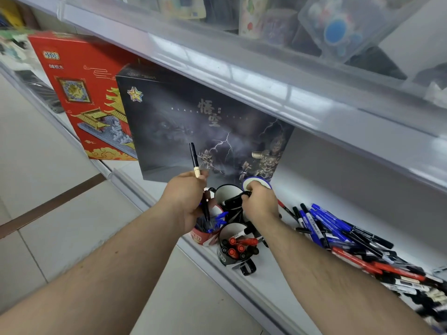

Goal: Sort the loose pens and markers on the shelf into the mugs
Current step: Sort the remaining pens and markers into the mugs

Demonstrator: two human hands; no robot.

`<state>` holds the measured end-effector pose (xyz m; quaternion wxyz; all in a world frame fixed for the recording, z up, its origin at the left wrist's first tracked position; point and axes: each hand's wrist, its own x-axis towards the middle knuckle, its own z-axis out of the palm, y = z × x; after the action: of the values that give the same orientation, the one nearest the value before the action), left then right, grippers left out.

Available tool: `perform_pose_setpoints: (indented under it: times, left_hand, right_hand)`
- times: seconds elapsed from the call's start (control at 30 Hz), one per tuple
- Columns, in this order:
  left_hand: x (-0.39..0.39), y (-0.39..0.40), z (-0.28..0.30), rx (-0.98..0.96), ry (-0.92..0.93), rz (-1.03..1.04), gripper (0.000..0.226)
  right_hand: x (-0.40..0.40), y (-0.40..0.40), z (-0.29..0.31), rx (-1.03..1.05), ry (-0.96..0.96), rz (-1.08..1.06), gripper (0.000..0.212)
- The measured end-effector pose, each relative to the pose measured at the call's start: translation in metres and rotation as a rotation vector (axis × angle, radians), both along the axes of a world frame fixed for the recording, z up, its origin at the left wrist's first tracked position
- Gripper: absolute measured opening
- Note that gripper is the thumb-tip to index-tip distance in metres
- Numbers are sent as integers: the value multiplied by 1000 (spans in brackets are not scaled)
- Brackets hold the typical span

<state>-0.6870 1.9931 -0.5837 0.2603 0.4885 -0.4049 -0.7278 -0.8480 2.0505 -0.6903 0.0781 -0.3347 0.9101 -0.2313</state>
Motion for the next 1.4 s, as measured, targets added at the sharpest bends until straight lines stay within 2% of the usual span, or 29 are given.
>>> perform_pose_setpoints:
  times: [0.17,0.27,0.33,0.43,0.53,0.6,0.67,0.73,0.8,0.9,0.97,1.03,1.13,1.33,1.4]
  left_hand:
    - [-8,13,-2,-33,-25,-140,14]
    - [-15,25,-2,-92,-40,-284,14]
    - [-17,30,-3,-131,-49,-343,20]
    - [-19,33,-4,-121,-46,-358,18]
    - [-25,41,-4,-54,10,-340,15]
    - [-30,50,-3,-38,38,-345,16]
    - [-32,58,0,-35,49,-369,17]
    - [-33,61,2,-23,51,-403,14]
    - [-30,62,3,-53,2,-477,9]
    - [-28,58,0,-245,-195,-609,33]
    - [-27,55,-1,-289,-242,-616,43]
    - [-29,55,0,-274,-242,-602,44]
    - [-35,57,0,-277,-252,-607,41]
    - [-44,58,-4,-292,-252,-620,28]
    - [-44,56,-7,-312,-266,-644,27]
  right_hand:
    - [-1,-19,-20,217,125,113,13]
    - [-7,-19,-16,190,63,77,19]
    - [-3,-6,-3,-65,-130,-65,22]
    - [19,37,29,-483,-629,-315,29]
    - [45,87,56,-612,-1019,-364,36]
    - [57,109,70,-688,-1148,-348,38]
    - [68,120,80,-780,-1193,-334,25]
    - [71,125,81,-872,-1189,-365,12]
    - [64,129,80,-945,-1121,-450,10]
    - [34,131,75,-955,-867,-544,11]
    - [6,125,63,-862,-658,-530,18]
    - [-20,111,49,-735,-484,-488,26]
    - [-56,78,24,-513,-317,-425,17]
    - [-80,20,-21,-185,-261,-293,18]
    - [-82,9,-29,-141,-303,-288,16]
